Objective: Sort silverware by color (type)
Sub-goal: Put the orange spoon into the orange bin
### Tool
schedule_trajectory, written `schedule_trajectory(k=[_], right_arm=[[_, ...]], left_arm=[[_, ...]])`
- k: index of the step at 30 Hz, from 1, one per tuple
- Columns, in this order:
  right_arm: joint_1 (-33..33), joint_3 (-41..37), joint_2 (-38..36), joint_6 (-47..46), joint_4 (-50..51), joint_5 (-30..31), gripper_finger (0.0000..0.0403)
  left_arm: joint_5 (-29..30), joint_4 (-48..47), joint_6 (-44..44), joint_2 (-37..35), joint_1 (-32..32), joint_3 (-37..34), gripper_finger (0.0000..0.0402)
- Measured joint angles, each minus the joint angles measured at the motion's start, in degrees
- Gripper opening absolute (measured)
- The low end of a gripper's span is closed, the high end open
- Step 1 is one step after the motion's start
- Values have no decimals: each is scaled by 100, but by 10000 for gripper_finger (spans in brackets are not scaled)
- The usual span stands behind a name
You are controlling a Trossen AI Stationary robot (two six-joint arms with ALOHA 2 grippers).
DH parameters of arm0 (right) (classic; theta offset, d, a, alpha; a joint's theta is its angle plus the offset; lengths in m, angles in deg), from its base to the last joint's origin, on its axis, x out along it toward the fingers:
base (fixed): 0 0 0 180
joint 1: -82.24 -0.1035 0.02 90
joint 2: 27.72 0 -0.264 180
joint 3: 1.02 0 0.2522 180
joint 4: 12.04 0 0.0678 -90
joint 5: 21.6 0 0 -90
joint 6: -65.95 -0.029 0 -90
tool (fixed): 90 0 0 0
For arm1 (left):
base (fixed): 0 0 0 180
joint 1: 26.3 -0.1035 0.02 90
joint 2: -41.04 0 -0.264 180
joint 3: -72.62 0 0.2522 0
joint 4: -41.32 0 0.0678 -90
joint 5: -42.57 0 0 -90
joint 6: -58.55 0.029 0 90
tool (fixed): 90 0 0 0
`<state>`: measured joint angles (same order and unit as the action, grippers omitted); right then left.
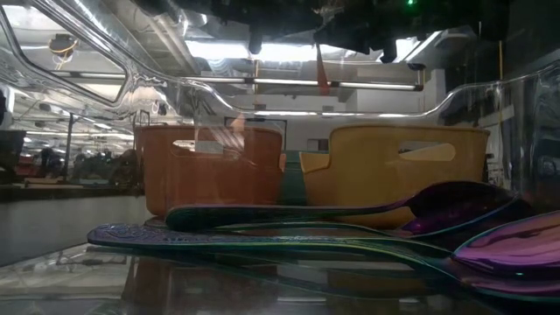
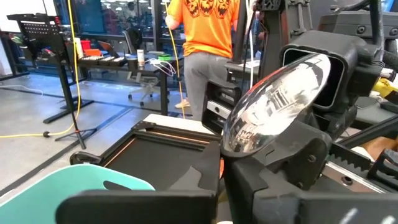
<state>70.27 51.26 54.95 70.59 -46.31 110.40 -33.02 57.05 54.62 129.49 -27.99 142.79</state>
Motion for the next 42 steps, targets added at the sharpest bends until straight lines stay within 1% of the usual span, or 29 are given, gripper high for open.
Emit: schedule_trajectory(k=[18, 22, 32, 42], right_arm=[[0, 0, -2, -6, 9, 0, 4], [0, 0, -2, -6, 11, 0, 22], [-1, 0, -2, -6, 16, 0, 90], [-2, 0, -2, -4, 17, 0, 114]], left_arm=[[9, -1, 4, 0, -2, 0, 1], [26, -1, 13, 0, -6, 0, 1], [26, -1, 13, 0, -7, 2, 0], [22, -34, 9, 0, -5, 2, 0]])
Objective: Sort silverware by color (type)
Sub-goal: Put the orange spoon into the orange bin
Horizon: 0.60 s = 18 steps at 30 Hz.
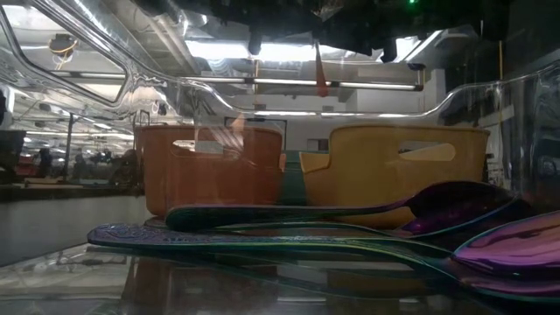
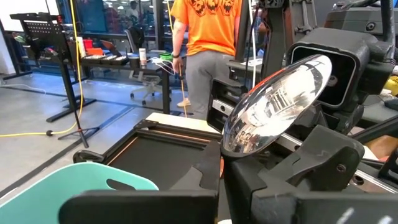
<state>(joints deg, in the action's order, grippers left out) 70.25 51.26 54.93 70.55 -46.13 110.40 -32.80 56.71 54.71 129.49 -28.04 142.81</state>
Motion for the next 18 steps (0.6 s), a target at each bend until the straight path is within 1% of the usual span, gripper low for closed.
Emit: schedule_trajectory(k=[7, 10, 13, 18], right_arm=[[0, 0, -22, 18, 4, 0, 115], [-7, 0, -141, 19, 155, -3, 115], [-14, 0, -389, -31, 684, -85, 115], [-90, -2, -955, -573, 1709, -267, 115]], left_arm=[[-13, -5, -1, 0, 0, 0, 0], [-14, -21, -3, -8, 0, 0, 0], [-15, -132, -4, -77, 0, 0, 0], [-57, -556, -65, -262, 0, 2, 0]])
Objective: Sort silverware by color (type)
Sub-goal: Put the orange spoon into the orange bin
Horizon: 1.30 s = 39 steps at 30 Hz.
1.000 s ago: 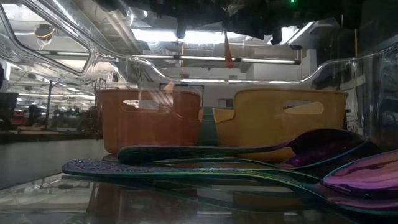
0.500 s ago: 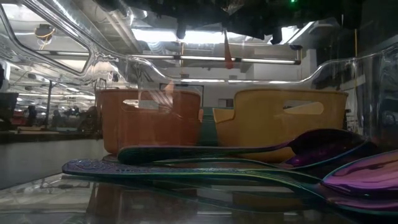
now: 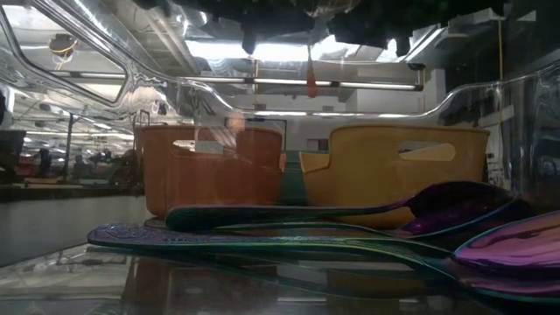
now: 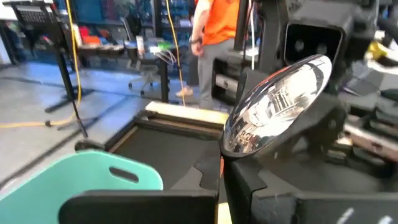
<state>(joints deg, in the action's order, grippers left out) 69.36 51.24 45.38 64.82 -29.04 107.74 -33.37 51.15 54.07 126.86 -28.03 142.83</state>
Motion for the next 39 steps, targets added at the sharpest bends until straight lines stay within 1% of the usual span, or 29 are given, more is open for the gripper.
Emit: schedule_trajectory(k=[3, 6, 10, 14, 20, 25, 28, 32, 36, 39], right_arm=[[0, 0, -335, -41, 665, -208, 115], [0, 0, -640, -48, 1320, -433, 115], [0, 0, -949, -55, 2068, -445, 115], [14, 0, -1195, -57, 2591, -444, 115], [15, -2, -1380, -57, 3042, -442, 115], [15, -2, -1401, -55, 3146, -444, 115], [15, -2, -1401, -55, 3143, -442, 115], [15, -2, -1401, -55, 3141, -442, 115], [15, -2, -1401, -55, 3139, -442, 115], [15, -2, -1401, -55, 3137, -442, 115]], left_arm=[[-94, -298, -259, -89, 0, 2, 0], [-377, -599, -660, -138, 0, 7, 0], [-809, -962, -1221, -224, 3, 10, 0], [-1276, -1356, -1786, -264, 4, 7, 0], [-2279, -1966, -2683, -277, -11, 7, 0], [-2704, -2714, -3135, -277, -14, 7, 0], [-2844, -3203, -3296, -271, -20, 7, 0], [-2856, -3898, -3337, -266, -20, 6, 0], [-2671, -4484, -3552, -264, -20, 0, 0], [-2498, -4712, -3571, -262, -20, 0, 0]])
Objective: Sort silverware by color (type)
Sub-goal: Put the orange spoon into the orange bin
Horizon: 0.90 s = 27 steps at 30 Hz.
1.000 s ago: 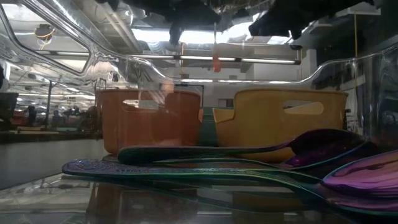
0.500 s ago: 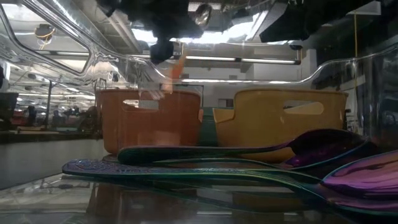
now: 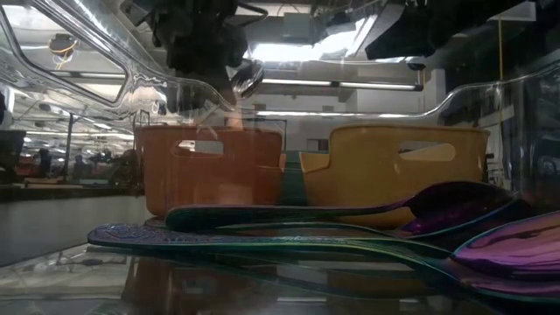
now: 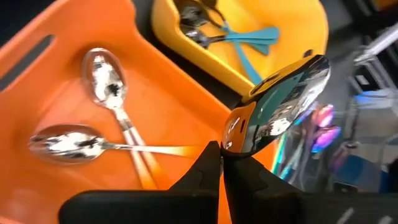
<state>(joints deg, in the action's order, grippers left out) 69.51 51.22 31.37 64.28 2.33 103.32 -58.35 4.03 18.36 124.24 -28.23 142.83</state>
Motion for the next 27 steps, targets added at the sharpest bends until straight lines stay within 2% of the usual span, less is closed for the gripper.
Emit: schedule_trajectory(k=[7, 14, 27], right_arm=[[0, 0, 0, 0, -2, 0, 115], [0, 0, 0, -204, -4, 0, 115], [2, 0, 2, -216, 2, 0, 115]], left_arm=[[328, -29, -50, 0, 0, -1, 0], [580, -23, -691, 68, 55, -1, 0], [580, 11, -1224, 814, 125, -2, 1]])
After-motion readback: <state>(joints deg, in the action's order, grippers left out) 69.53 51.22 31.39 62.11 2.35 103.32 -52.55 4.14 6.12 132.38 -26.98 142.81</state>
